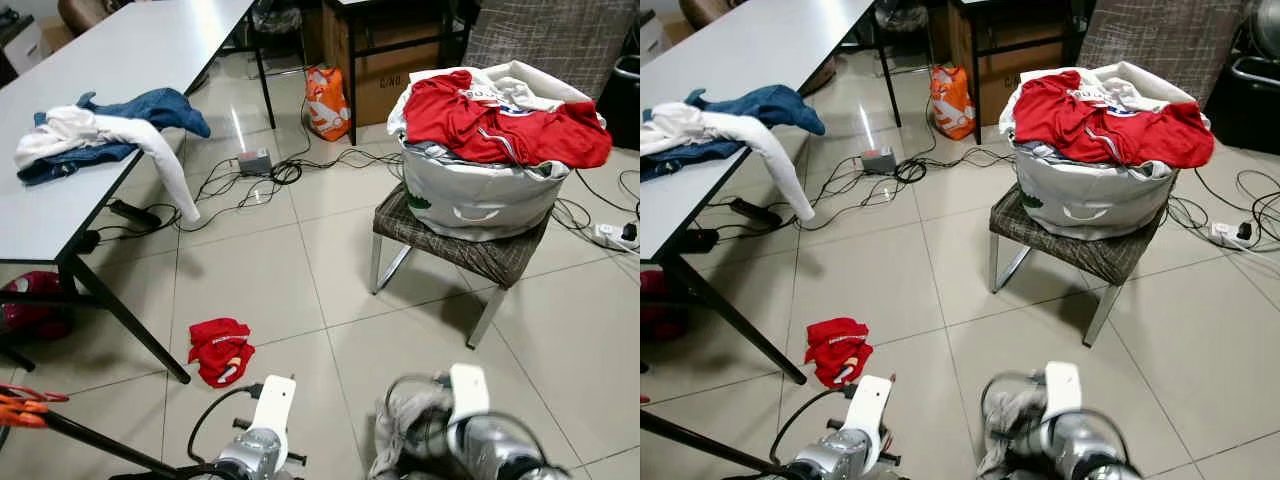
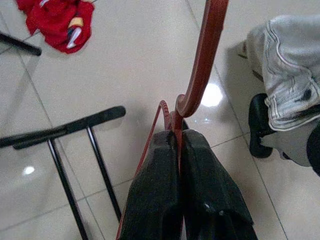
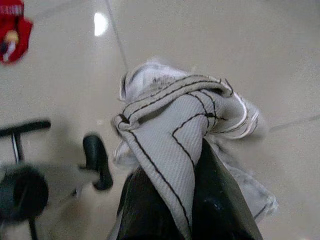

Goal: Hang hanger

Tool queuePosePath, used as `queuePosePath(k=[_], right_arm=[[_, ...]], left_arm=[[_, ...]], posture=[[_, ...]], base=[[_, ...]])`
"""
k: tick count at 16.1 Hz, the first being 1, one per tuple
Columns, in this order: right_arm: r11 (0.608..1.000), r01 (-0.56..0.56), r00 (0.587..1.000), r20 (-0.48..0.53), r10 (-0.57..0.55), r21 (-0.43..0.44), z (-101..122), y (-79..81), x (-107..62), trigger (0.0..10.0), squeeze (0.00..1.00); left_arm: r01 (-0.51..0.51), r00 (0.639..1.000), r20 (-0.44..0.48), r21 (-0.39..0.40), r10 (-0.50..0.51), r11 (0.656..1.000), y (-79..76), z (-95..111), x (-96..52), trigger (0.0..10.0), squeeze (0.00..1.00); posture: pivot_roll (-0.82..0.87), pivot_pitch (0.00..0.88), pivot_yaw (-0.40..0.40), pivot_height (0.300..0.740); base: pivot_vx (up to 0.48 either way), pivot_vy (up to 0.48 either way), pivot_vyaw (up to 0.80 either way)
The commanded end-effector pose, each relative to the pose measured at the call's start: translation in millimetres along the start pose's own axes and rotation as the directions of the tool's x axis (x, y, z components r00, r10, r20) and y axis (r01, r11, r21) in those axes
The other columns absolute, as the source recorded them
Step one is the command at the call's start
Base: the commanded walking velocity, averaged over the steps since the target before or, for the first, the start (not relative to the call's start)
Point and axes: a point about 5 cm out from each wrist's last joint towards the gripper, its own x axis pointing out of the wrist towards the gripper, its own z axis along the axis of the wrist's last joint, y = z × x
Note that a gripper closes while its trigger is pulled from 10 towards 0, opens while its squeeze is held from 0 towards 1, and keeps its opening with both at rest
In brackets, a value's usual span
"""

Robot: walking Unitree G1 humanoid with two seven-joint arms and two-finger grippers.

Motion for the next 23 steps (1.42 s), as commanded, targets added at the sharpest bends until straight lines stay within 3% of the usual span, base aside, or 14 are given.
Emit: queuePosePath(k=[1, 4, 8, 9, 10, 12, 17, 21, 23], right_arm=[[1.0, -0.017, 1.0, -0.011, 0.017, -0.01, 0, 5.7, 0.6, 0.0, 0.0], [0.997, -0.05, 0.998, -0.04, 0.048, -0.067, -8, 16.4, 1.3, 0.0, 0.0], [0.996, -0.067, 0.998, 0.01, 0.067, -0.052, -4, 22.0, 1.6, 0.0, 0.0], [0.996, -0.073, 0.997, 0.009, 0.073, -0.059, -5, 23.3, 1.6, 0.0, 0.0], [0.995, -0.079, 0.997, 0.001, 0.079, -0.055, -7, 25.1, 1.7, 0.0, 0.0], [0.995, -0.081, 0.997, -0.01, 0.08, -0.057, -11, 26.0, 1.6, 0.0, 0.0], [0.994, -0.091, 0.996, -0.027, 0.089, -0.058, -16, 27.0, 1.3, 0.0, 0.0], [0.994, -0.094, 0.995, -0.019, 0.093, -0.061, -14, 26.6, 1.4, 0.0, 0.0], [0.994, -0.077, 0.997, -0.014, 0.076, -0.072, -14, 21.2, 1.1, 0.0, 0.0]], left_arm=[[0.004, 0.999, -0.032, -0.03, -0.005, 1.0, -4.7, -8, -0.3, 10.0, 0.0], [0.058, 0.998, -0.03, 0.005, -0.058, 0.998, -22.8, -4, -1.3, 10.0, 0.0], [0.07, 0.998, 0.001, -0.012, -0.07, 0.998, -36.1, 5, -2.6, 10.0, 0.0], [0.061, 0.998, -0.002, -0.007, -0.061, 0.998, -28.2, 2, -1.7, 10.0, 0.0], [0.041, 0.999, -0.012, 0.002, -0.041, 0.999, -10.9, -4, -0.4, 10.0, 0.0], [0.022, 1.0, -0.018, 0.014, -0.022, 1.0, -1.9, -6, -0.1, 10.0, 0.0], [0.013, 1.0, -0.012, 0.079, -0.013, 0.997, 4.1, -4, 0.1, 10.0, 0.0], [-0.003, 1.0, -0.004, -0.008, 0.003, 1.0, 7.2, -4, 0.2, 10.0, 0.0], [0.007, 1.0, -0.011, 0.033, -0.007, 0.999, 6.7, -8, 0.1, 10.0, 0.0]], posture=[[-0.08, 0.0, 0.136, 0.74], [-0.09, 0.0, 0.131, 0.74], [-0.07, 0.0, 0.125, 0.74], [-0.07, 0.0, 0.128, 0.74], [-0.07, 0.0, 0.134, 0.74], [-0.05, 0.0, 0.133, 0.74], [-0.05, 0.0, 0.144, 0.74], [-0.07, 0.0, 0.144, 0.74], [-0.1, 0.0, 0.148, 0.74]], base=[[0.0, 0.0, 0.0], [0.0, 0.0, 0.0], [0.0, 0.0, 0.0], [0.0, 0.0, 0.0], [0.0, 0.0, 0.0], [0.0, 0.0, 0.0], [0.0, 0.0, 0.0], [0.0, 0.0, 0.0], [0.0, 0.0, 0.0]])
